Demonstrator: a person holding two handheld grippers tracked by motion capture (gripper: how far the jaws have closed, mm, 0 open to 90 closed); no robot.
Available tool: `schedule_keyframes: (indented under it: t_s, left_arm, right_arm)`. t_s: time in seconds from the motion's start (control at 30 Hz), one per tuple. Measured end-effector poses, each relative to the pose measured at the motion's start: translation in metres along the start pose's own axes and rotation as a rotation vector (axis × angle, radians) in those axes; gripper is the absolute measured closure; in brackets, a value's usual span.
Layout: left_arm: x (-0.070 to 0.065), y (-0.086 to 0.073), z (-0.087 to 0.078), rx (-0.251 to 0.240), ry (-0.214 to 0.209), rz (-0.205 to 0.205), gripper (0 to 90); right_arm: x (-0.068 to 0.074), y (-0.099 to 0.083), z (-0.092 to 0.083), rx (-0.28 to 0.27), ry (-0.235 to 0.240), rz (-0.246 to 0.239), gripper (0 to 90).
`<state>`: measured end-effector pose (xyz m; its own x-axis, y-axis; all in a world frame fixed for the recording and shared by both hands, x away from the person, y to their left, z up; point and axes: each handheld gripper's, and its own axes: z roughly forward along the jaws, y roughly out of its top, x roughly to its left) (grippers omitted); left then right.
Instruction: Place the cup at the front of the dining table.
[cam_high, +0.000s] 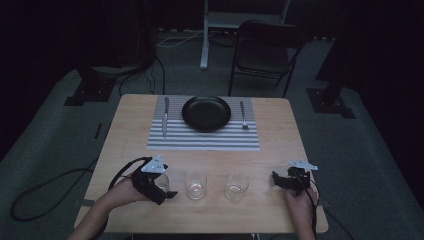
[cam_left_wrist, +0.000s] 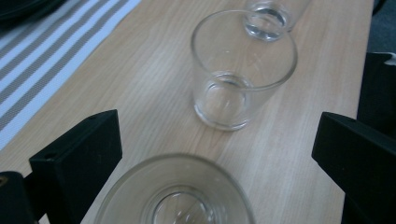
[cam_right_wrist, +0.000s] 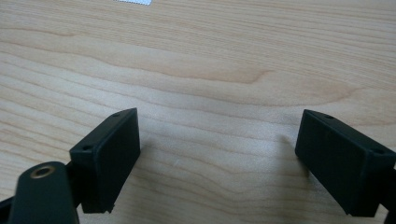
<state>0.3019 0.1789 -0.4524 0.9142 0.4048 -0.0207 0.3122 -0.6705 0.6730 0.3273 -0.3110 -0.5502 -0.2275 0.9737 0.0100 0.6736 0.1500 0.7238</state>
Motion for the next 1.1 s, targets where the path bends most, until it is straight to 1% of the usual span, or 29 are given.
schedule_keyframes:
  t_s: [0.17, 0.23, 0.37, 0.47, 0.6, 0.67, 0.7, 0.77, 0.8, 0.87, 0.97, 1.0, 1.1]
  left_arm:
    - [-0.001, 0.008, 0.005, 0.016, -0.009, 0.015, 2.0]
    - [-0.002, 0.014, 0.01, 0.038, -0.014, 0.032, 2.0]
    - [-0.002, 0.018, 0.014, 0.053, -0.02, 0.041, 2.0]
    - [-0.004, 0.025, 0.021, 0.077, -0.024, 0.062, 2.0]
    - [-0.005, 0.027, 0.024, 0.083, -0.028, 0.069, 2.0]
    - [-0.007, 0.031, 0.031, 0.106, -0.03, 0.089, 2.0]
    - [-0.008, 0.032, 0.033, 0.114, -0.033, 0.09, 2.0]
    - [-0.009, 0.034, 0.035, 0.119, -0.034, 0.1, 2.0]
    - [-0.009, 0.036, 0.037, 0.12, -0.04, 0.097, 2.0]
    - [-0.01, 0.04, 0.04, 0.134, -0.044, 0.113, 2.0]
    - [-0.011, 0.042, 0.044, 0.142, -0.042, 0.117, 2.0]
    - [-0.011, 0.043, 0.046, 0.143, -0.048, 0.115, 2.0]
    - [-0.012, 0.046, 0.05, 0.155, -0.05, 0.127, 2.0]
  right_arm:
    - [0.0, 0.0, 0.0, 0.0, 0.0, 0.0, 13.4]
    - [0.0, 0.0, 0.0, 0.0, 0.0, 0.0, 13.4]
    - [0.0, 0.0, 0.0, 0.0, 0.0, 0.0, 13.4]
    - [0.0, 0.0, 0.0, 0.0, 0.0, 0.0, 13.4]
    - [0.0, 0.0, 0.0, 0.0, 0.0, 0.0, 13.5]
    - [0.0, 0.0, 0.0, 0.0, 0.0, 0.0, 13.4]
    - [0.0, 0.0, 0.0, 0.0, 0.0, 0.0, 13.4]
    - [0.0, 0.0, 0.0, 0.0, 0.0, 0.0, 13.4]
    - [0.0, 0.0, 0.0, 0.0, 0.0, 0.0, 13.5]
    - [0.0, 0.0, 0.0, 0.0, 0.0, 0.0, 13.4]
    - [0.0, 0.0, 0.0, 0.0, 0.0, 0.0, 13.5]
    - [0.0, 0.0, 0.0, 0.0, 0.0, 0.0, 13.4]
    - [0.0, 0.0, 0.0, 0.0, 0.0, 0.0, 13.4]
